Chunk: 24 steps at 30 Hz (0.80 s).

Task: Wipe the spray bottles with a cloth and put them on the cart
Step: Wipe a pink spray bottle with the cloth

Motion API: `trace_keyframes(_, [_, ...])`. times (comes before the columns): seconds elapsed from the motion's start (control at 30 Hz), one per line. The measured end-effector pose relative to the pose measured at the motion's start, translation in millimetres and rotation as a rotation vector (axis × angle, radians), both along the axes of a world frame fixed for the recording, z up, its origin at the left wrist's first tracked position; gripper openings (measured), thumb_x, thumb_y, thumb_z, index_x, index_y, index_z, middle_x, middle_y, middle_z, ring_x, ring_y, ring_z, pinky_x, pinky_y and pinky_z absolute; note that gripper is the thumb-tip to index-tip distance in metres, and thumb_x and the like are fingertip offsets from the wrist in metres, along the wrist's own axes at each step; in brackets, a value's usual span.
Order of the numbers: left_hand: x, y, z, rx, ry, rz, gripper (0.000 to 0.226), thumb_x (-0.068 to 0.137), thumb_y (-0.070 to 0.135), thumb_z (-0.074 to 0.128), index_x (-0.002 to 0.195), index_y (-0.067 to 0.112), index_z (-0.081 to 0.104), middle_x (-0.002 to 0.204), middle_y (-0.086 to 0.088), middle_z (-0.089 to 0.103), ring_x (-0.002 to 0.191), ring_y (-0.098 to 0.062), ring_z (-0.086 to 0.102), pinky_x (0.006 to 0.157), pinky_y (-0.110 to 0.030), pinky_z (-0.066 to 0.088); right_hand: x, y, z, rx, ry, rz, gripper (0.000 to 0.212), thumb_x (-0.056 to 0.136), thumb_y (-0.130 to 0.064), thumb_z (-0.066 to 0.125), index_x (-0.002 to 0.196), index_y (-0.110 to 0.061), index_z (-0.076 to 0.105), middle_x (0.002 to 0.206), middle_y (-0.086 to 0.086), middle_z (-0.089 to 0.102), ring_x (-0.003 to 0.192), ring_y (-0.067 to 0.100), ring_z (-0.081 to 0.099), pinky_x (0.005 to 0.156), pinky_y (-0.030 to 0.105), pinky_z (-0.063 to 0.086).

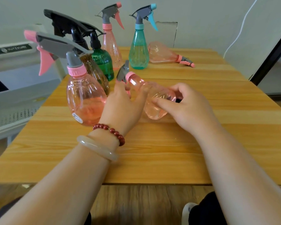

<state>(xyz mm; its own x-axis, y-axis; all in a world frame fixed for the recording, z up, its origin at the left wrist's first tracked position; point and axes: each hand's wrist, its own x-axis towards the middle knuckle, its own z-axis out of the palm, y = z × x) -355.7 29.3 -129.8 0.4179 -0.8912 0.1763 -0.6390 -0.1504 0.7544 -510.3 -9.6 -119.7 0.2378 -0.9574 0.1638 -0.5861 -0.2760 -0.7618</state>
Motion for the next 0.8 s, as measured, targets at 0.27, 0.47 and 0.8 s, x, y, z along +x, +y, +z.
trace_keyframes(0.27, [-11, -17, 7, -0.013, 0.454, 0.052, 0.059, 0.086, 0.06, 0.065, 0.12, 0.013, 0.057, 0.092, 0.004, 0.066, 0.074, -0.009, 0.062, 0.061, -0.027, 0.047, -2, 7, -3, 0.007, -0.059, 0.043, 0.05, 0.067, -0.05, 0.083, 0.104, -0.031, 0.056, 0.092, -0.024, 0.06, 0.084, -0.012, 0.054, 0.066, 0.005, 0.038])
trace_keyframes(0.47, [-14, -16, 8, -0.217, 0.252, -0.017, 0.077, 0.083, 0.038, 0.078, 0.146, 0.031, 0.035, 0.099, 0.023, 0.051, 0.087, 0.007, 0.052, 0.065, -0.007, 0.037, 1, 6, -11, -0.033, 0.023, 0.039, 0.053, 0.069, -0.046, 0.081, 0.114, -0.033, 0.057, 0.099, -0.021, 0.062, 0.103, 0.01, 0.059, 0.088, 0.026, 0.047])
trace_keyframes(0.8, [7, -32, 0, -0.142, 0.056, -0.086, 0.091, 0.077, 0.028, 0.075, 0.151, 0.035, 0.022, 0.125, -0.001, 0.057, 0.104, -0.021, 0.062, 0.084, -0.039, 0.058, -12, -10, -9, 0.005, 0.434, 0.022, 0.065, 0.092, -0.039, 0.062, 0.15, -0.036, 0.034, 0.164, -0.002, 0.018, 0.151, 0.024, 0.014, 0.122, 0.046, 0.014])
